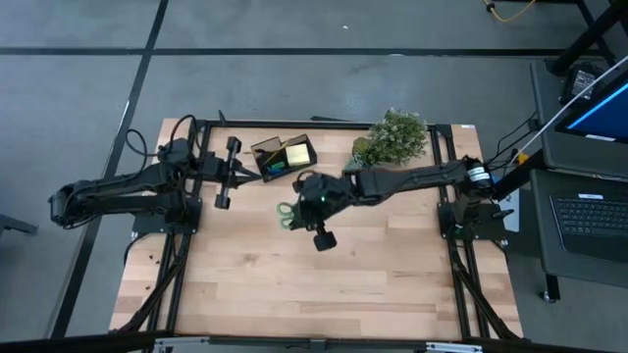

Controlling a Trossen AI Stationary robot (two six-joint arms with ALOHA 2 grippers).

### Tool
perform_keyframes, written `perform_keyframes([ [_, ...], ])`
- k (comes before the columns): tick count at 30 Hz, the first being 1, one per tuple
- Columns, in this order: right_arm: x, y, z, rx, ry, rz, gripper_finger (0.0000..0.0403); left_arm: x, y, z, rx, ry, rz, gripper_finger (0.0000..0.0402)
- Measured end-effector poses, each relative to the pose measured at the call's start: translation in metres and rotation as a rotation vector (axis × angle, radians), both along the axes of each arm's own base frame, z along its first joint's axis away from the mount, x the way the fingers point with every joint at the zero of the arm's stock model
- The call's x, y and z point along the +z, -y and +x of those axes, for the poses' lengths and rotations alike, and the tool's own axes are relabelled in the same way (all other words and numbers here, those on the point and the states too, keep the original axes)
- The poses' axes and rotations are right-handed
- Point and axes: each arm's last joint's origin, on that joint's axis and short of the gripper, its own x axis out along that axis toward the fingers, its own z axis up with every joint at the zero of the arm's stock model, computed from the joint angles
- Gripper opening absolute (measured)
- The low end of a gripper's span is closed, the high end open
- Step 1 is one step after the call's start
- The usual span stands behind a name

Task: Pick and place office supplies into organizer
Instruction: Put the green scissors into the black desk organizer

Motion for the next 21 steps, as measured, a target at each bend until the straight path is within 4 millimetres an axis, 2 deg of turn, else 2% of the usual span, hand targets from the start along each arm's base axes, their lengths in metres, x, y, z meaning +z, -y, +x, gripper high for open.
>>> perform_keyframes([
  [7,0.006,0.022,-0.001,-0.03,0.02,0.038,0.0022,-0.004,-0.001,-0.002,0.066,-0.042,0.007,0.0003],
  [11,0.003,0.026,-0.011,-0.029,0.062,0.024,0.0022,-0.008,-0.001,-0.006,0.133,-0.088,0.013,0.0002],
  [14,-0.009,0.032,-0.025,-0.046,0.11,0.037,0.0022,-0.008,-0.001,-0.007,0.135,-0.088,0.013,0.0003],
  [21,-0.015,0.042,-0.062,-0.076,0.427,0.064,0.0022,-0.009,-0.002,-0.004,0.127,-0.098,-0.054,0.0003],
])
